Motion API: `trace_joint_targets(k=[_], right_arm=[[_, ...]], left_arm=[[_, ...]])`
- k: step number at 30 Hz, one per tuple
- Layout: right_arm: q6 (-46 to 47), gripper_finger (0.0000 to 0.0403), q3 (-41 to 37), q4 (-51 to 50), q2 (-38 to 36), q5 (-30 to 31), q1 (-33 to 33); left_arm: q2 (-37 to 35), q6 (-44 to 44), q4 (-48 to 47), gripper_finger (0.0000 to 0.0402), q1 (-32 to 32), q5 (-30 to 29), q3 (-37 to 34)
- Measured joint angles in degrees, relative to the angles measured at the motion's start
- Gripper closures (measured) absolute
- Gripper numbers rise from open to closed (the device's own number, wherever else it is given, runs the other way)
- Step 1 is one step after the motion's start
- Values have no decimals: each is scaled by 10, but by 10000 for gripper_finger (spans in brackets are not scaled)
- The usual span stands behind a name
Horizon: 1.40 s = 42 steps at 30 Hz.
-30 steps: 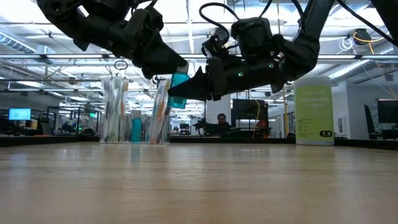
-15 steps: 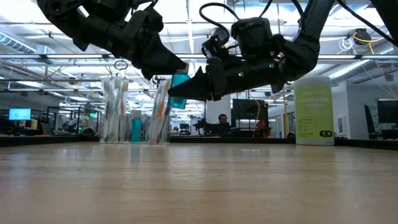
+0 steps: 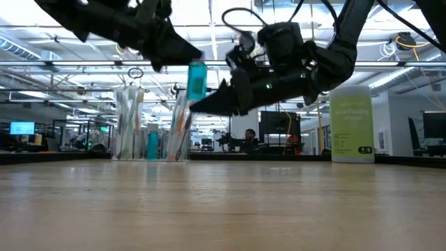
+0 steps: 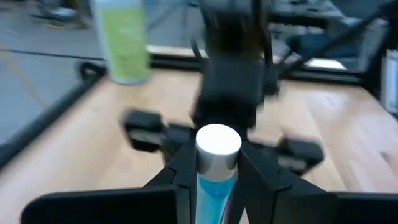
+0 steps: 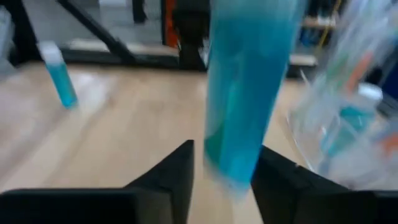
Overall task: Pick & Place toothbrushing station
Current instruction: Put the blue mouthwash into the transparent organizer
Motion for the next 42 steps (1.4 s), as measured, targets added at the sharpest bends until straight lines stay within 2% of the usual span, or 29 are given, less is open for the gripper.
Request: trace_joint_targets(k=[7, 12, 14, 20, 26, 31, 36, 42], right_arm=[[3, 187, -1, -75, -30, -1, -7], [1, 159, -2, -165, -82, 0, -18], [1, 155, -2, -196, -107, 0, -24], [-6, 158, -22, -204, -167, 0, -39], [-10, 159, -59, -174, -201, 1, -45], [-10, 160, -71, -150, -203, 2, -45], [-13, 165, -71, -148, -204, 3, -45], [-14, 165, -71, -144, -204, 11, -45]], left_arm=[[-129, 16, -113, 332, 0, -135, 1], [-225, 17, -216, 332, 2, -268, 2], [-250, 7, -232, 332, 10, -291, -2], [-286, -11, -193, 332, 59, -284, -80], [-284, -37, -15, 332, 125, -219, -196], [-284, -59, 50, 332, 156, -220, -265], [-285, -91, 62, 332, 173, -212, -288], [-284, -86, 77, 332, 174, -210, -290]])
